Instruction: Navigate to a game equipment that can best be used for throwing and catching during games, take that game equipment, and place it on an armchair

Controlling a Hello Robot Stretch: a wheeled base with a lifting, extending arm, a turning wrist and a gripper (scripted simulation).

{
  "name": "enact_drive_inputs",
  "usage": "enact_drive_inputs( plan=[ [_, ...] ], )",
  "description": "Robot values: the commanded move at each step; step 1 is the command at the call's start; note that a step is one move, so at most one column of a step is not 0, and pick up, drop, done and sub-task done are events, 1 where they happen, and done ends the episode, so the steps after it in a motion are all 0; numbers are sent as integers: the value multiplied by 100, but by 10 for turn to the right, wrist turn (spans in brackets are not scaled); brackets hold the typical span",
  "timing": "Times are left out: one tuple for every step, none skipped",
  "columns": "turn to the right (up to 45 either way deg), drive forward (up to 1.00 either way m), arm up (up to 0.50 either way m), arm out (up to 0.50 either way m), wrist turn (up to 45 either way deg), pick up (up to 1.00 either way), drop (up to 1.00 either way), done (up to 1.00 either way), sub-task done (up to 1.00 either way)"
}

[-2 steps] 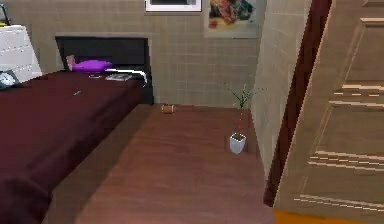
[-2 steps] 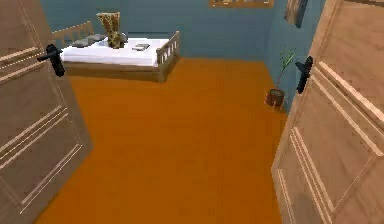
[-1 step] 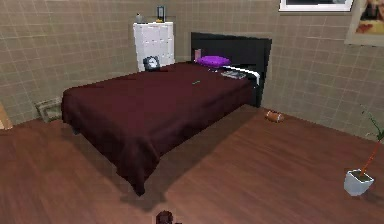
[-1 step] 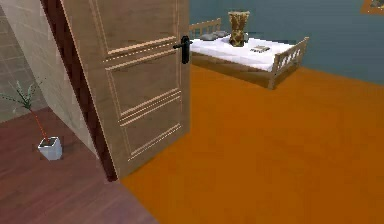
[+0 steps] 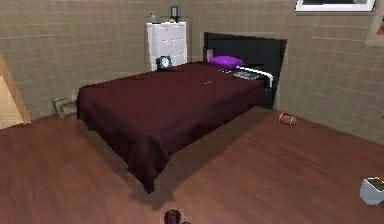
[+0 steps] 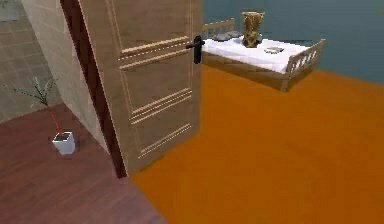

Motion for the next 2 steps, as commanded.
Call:
enact_drive_inputs(
  plan=[
    [0,20,0,0,0,0,0,0,0],
    [450,0,0,0,0,0,0,0,0]
  ],
)
